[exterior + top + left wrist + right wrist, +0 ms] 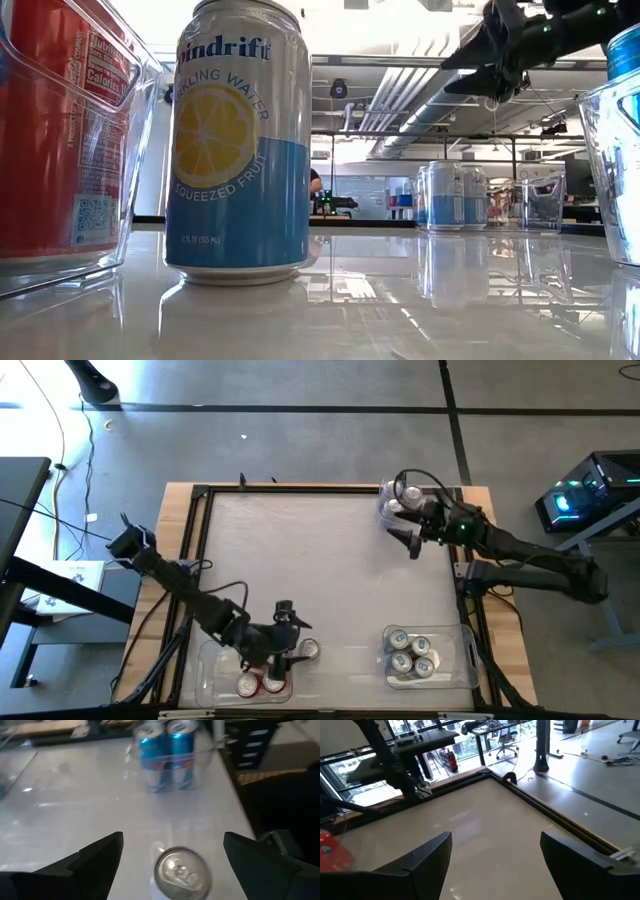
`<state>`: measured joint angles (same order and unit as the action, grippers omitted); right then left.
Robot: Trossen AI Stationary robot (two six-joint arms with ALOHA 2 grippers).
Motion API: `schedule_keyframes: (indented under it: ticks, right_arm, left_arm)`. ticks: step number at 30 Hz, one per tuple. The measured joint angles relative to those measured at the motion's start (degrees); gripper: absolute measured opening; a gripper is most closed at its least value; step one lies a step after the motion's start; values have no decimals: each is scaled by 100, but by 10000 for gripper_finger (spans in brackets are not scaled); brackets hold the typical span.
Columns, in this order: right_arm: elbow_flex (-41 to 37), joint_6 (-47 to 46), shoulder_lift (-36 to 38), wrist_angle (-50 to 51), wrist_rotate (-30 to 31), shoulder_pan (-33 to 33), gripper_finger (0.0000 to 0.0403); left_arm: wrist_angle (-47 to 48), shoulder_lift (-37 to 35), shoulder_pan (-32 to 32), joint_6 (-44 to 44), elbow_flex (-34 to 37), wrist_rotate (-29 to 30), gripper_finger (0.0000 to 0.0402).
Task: Sort soda cans
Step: Put the blue-white soda can into the top right transparent bin
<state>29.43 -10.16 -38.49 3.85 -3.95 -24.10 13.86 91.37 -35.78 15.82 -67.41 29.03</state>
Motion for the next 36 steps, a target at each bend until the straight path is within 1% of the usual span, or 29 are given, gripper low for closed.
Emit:
schedule_keyframes:
  ticks: [2, 5, 9, 15, 22, 30, 32, 36]
  right_arm:
    - [0, -12, 1, -42, 212, 252, 300]
    - [0, -17, 1, -80, 449, 555, 300]
    - [0, -11, 1, -103, 502, 828, 300]
    - [0, -4, 1, -18, 503, 1066, 300]
    - [-2, 7, 1, 29, 505, 1221, 300]
    - [-4, -13, -1, 88, 509, 1364, 300]
    - [-4, -30, -1, 90, 508, 1399, 300]
    - [-4, -32, -1, 88, 510, 1453, 300]
  left_arm:
    - [-29, 128, 0, 44, 8, 60, 339]
    - [-87, 333, 90, 32, 6, -291, 339]
    - [-82, 582, 267, 13, 8, -797, 340]
    - [-98, 742, 433, -115, 8, -1228, 340]
    - [196, 742, 427, -271, 6, -1376, 340]
    - [151, 1046, 574, -287, 10, -1548, 338]
    - [81, 1096, 624, -289, 10, -1555, 328]
    - [-87, 1108, 750, -430, 15, -1559, 298]
